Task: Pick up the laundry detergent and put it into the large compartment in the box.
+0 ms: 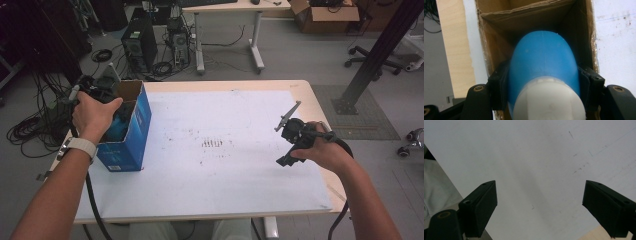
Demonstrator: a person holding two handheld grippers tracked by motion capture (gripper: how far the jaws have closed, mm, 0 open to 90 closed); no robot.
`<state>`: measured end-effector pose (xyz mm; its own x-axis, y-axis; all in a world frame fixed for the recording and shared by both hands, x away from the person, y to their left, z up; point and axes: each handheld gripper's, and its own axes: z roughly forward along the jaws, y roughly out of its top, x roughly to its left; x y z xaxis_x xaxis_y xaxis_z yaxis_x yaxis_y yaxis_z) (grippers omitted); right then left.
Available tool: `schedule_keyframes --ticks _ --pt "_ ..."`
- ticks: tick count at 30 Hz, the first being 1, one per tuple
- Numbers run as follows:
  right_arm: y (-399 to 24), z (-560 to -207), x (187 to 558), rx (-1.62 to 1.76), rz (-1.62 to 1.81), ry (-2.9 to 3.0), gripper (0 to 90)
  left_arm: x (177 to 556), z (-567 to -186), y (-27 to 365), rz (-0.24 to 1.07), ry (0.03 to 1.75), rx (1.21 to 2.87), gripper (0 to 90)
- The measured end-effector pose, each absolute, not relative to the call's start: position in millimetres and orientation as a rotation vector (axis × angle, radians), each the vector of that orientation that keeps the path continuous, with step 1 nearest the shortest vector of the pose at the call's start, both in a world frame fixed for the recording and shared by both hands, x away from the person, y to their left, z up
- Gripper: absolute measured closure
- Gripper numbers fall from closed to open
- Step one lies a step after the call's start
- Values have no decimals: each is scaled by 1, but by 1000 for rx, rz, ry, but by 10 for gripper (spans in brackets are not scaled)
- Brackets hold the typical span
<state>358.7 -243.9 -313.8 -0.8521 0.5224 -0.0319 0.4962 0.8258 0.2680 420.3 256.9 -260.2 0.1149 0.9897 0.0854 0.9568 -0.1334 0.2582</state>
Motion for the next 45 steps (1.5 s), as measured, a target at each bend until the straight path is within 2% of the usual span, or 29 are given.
schedule_keyframes --ticks 13,32,45 --pt "-249 -314 358 826 382 2895 124 422 -276 257 320 1974 2242 378" --pt "-247 -316 354 816 374 2900 124 422 -277 263 309 1975 2220 371" --pt "-247 -318 353 815 370 2905 124 421 -272 263 326 1977 2218 287"
